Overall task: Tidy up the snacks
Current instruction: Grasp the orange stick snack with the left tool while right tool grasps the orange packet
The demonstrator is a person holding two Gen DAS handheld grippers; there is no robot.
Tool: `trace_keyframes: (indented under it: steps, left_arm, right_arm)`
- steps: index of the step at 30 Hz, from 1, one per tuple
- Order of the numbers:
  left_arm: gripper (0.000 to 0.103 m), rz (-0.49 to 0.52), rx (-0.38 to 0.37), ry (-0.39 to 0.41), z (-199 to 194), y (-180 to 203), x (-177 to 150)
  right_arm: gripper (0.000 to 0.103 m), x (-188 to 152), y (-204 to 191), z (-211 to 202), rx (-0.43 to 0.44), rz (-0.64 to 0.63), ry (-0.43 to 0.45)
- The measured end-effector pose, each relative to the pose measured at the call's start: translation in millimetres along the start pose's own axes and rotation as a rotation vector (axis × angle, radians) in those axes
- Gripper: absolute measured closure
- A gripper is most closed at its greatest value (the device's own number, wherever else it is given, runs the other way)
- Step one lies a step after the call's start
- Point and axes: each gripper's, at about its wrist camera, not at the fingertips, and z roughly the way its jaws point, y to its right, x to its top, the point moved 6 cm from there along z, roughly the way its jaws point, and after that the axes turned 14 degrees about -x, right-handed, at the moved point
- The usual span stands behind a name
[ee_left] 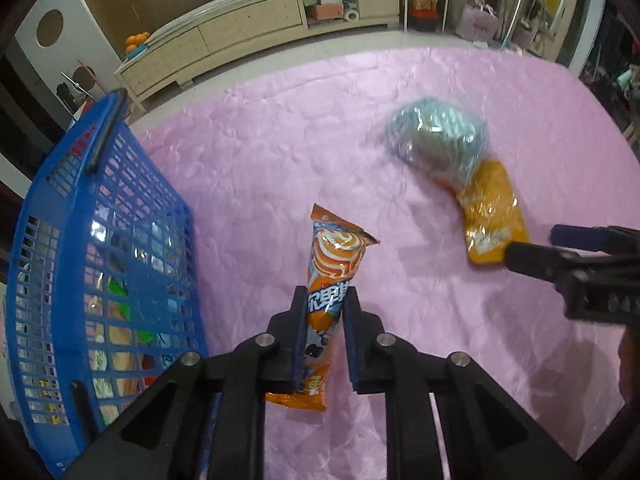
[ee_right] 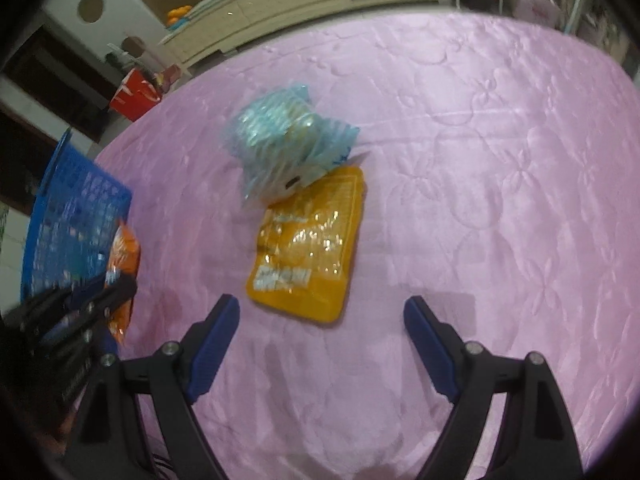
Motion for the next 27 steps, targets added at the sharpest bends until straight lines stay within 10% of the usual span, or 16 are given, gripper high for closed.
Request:
trace_keyframes:
  steps: [13, 17, 27]
  left_arm:
    - [0.088, -0.025, -0.043, 0.006, 9, -1, 5]
    - [0.088, -0.054, -0.060, -0.007, 14, -5, 0]
    - [0.088, -0.042, -0.086, 0.009, 18, 9, -10]
  right_arm:
    - [0.016, 37, -33, 23, -0.174, -0.061, -0.073]
    - [0.038, 30, -43, 24, -0.300, -0.166, -0.040]
    - [0.065, 23, -58, 22, -0.285, -0.245, -0.003]
